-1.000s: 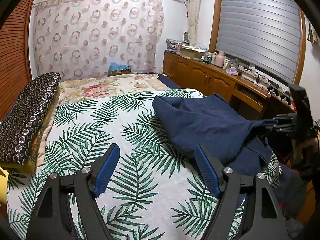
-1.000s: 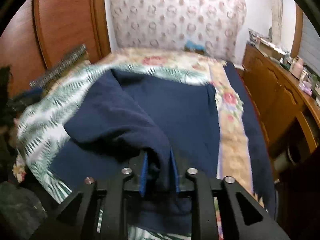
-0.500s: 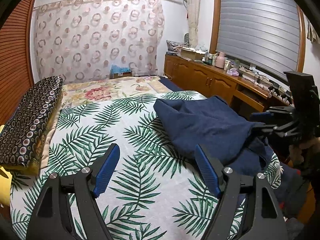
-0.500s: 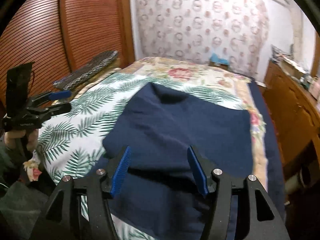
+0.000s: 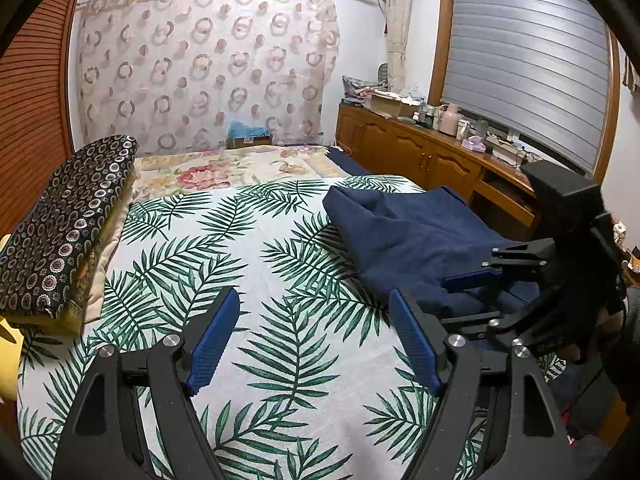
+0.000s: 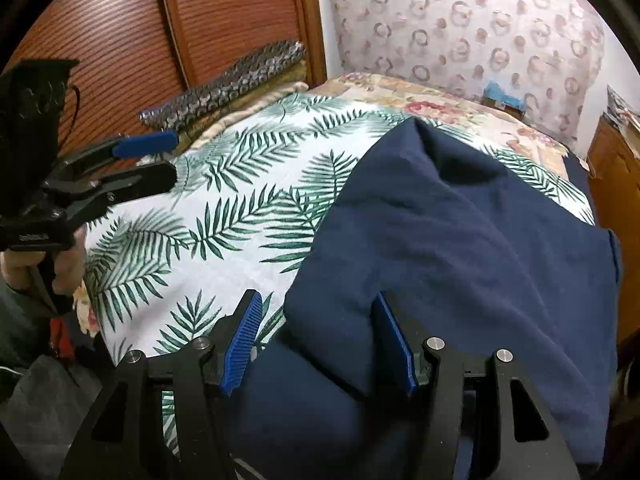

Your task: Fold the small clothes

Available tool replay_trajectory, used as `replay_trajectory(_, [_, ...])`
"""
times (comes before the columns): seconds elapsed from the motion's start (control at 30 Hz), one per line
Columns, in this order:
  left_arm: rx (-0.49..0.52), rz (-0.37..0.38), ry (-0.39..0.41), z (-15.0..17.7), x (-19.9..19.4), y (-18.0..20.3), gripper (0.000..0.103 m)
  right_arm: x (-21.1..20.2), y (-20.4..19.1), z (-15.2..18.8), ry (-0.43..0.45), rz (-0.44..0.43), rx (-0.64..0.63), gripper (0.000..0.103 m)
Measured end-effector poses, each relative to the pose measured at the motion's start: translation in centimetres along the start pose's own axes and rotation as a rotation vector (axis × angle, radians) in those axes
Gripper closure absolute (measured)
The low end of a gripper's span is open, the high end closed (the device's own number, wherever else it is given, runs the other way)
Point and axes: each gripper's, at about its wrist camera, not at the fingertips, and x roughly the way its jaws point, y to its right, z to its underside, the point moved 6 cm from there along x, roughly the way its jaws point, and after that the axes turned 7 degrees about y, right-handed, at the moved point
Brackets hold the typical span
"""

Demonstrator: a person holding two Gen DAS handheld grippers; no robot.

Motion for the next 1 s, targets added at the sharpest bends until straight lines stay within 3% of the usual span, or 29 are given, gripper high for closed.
replay_trajectory(0.23, [-0.004,0.003,-0.002,0.1,0.0,0.1,0.025,0.7,0.7,-0.4,-0.033,0.035,-0.02,0.043])
replay_trajectory(0.37, [-0.004,0.004,-0.002,0.1,0.0,0.0,0.025,0.3,1.1,-1.3,-0.001,0.028,0.001,0.088])
replay_trajectory(0.43, [-0.004,0.003,-0.002,0.1,0.0,0.1,0.025,-0.8,1.6,-2.1,0.037,0.052,-0.001,0.093])
replay_trajectory(0.57, [-0.008,0.004,-0.002,0.2,0.0,0.0,0.025,-3.6,4.4,-4.8,0.116,0.154,-0.015,0.094])
replay_trajectory(0.73, [-0.016,-0.002,-0.004,0.5,0.2,-0.1,0.025,-5.1,10.4,-7.4,0.142,0.338,-0.012,0.094])
replay_trajectory(0.8, [-0.027,-0.003,-0.003,0.5,0.2,-0.2,0.025,-4.9,13.4,-7.9,0.127,0.42,0.002,0.094])
replay_trajectory(1.0, [-0.016,0.007,-0.016,0.9,0.3,0.0,0.025,-1.4,19.9,-6.7,0.033,0.526,0.18,0.093])
